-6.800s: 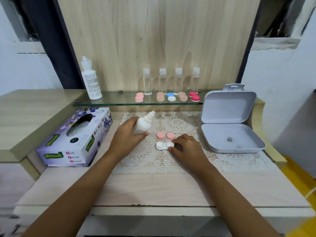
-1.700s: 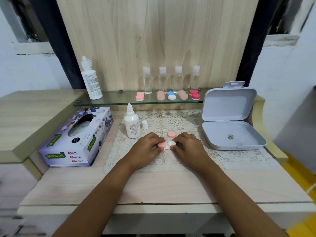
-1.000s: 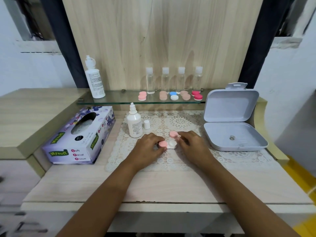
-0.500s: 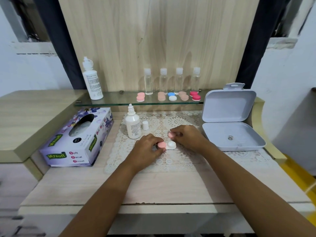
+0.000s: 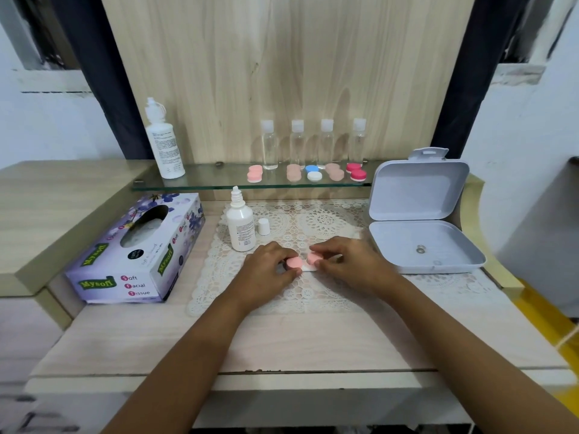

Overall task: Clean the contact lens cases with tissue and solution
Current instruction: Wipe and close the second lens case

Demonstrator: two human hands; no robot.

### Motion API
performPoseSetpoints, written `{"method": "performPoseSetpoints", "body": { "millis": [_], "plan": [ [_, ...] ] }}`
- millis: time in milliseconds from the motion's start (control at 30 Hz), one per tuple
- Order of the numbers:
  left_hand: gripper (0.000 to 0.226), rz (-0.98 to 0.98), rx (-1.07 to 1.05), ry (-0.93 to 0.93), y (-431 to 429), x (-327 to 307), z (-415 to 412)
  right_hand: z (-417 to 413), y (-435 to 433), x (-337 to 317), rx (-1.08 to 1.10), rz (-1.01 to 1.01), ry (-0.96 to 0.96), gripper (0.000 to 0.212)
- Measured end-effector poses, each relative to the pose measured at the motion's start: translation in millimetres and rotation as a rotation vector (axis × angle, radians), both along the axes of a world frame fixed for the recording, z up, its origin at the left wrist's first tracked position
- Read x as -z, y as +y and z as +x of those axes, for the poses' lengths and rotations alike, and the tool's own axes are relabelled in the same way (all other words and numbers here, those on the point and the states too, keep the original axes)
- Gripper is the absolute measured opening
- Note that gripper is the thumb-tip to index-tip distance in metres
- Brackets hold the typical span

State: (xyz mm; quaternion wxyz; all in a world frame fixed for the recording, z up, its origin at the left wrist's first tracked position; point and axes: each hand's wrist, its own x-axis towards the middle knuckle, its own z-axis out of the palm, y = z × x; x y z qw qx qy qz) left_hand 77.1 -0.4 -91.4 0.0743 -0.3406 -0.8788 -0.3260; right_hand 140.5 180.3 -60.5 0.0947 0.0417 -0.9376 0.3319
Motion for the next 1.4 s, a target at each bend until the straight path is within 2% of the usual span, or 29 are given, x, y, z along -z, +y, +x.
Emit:
{"method": "performPoseSetpoints", "body": {
  "millis": [200, 333, 467, 667, 800, 933, 1233, 1400],
  "plan": [
    [0.022, 0.011, 0.012, 0.017, 0.5, 0.4, -0.4, -1.3, -3.7, 1.2, -0.050, 0.190, 0.054, 0.030],
    [0.022, 0.004, 0.018, 0.025, -0.6, 1.3, -0.3, -5.5, -4.5, 1.4, -0.101, 0.270, 0.042, 0.020],
    [0.022, 0.002, 0.014, 0.020, -0.2, 0.7, -0.2, -10.5, -5.2, -2.2, -0.107, 0.322, 0.002, 0.019],
    [0.022, -0.003, 0.024, 0.023, -0.2, 0.7, -0.8, -13.6, -6.5, 1.1, -0.013, 0.228, -0.059, 0.029],
    [0.022, -0.003, 0.024, 0.018, -0.1, 0.7, -1.0, -12.2, -6.3, 5.0, -0.005, 0.191, -0.022, 0.029],
    [0.022, 0.003, 0.022, 0.021, 0.1, 1.5, -1.2, -7.4, -5.5, 7.9, -0.057, 0.168, 0.024, 0.038],
    [0.021, 0.002, 0.025, 0.017, 1.1, 1.2, -1.4, -10.3, -7.1, 17.3, -0.011, 0.126, 0.096, 0.025],
    [0.022, 0.008, 0.032, 0.022, 0.6, 0.8, -1.2, -13.2, -7.5, 21.4, 0.019, 0.070, 0.116, 0.024]
  ]
}}
